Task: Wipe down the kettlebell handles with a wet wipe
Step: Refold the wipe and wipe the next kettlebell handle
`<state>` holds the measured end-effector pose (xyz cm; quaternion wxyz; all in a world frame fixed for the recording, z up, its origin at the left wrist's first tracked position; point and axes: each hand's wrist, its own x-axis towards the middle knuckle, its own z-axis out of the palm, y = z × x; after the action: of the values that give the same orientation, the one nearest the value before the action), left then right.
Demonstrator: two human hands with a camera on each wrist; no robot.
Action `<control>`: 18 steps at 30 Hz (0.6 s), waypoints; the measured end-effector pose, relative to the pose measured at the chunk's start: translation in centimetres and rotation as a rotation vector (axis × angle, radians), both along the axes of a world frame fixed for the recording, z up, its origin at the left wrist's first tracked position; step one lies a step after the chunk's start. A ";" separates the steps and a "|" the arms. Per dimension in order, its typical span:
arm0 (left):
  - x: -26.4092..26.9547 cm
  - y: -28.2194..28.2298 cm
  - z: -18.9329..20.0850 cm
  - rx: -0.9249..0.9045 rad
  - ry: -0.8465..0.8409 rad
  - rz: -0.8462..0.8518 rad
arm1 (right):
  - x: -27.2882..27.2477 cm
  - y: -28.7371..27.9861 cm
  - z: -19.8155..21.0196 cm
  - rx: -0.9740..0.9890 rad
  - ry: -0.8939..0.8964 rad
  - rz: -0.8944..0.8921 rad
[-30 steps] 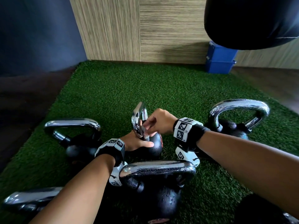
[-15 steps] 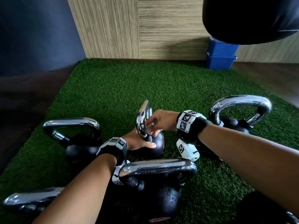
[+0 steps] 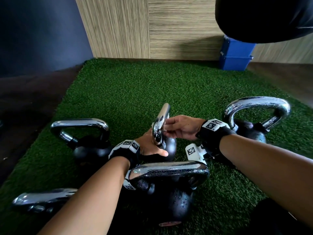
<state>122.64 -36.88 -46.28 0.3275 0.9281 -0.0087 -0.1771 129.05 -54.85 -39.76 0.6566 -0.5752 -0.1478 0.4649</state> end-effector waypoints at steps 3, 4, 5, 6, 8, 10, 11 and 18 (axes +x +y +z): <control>-0.1 0.0 0.1 -0.007 0.006 -0.007 | -0.2 0.0 -0.1 0.029 0.041 0.011; -0.1 0.0 0.0 -0.007 0.006 -0.003 | -0.2 0.0 -0.1 0.040 0.053 -0.002; -0.1 0.0 0.0 -0.005 0.005 0.003 | -0.1 0.2 -0.1 0.054 0.064 -0.034; -0.1 0.0 0.0 -0.004 0.002 0.008 | 0.0 0.3 -0.1 0.072 0.072 -0.076; -0.2 -0.1 0.2 -0.003 -0.004 0.007 | 0.2 0.5 -0.1 0.092 0.086 -0.142; -0.3 -0.3 0.3 -0.005 -0.010 -0.004 | 0.2 0.5 -0.1 0.082 0.089 -0.158; -0.4 -0.3 0.3 -0.005 -0.012 -0.012 | 0.2 0.6 -0.2 0.077 0.086 -0.157; -0.4 -0.5 0.3 -0.022 -0.037 -0.017 | 0.5 1.4 -0.2 0.052 -0.026 -0.295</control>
<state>122.25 -37.40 -46.03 0.3361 0.9274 -0.0246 -0.1624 129.57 -53.42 -39.93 0.7307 -0.5793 -0.0821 0.3517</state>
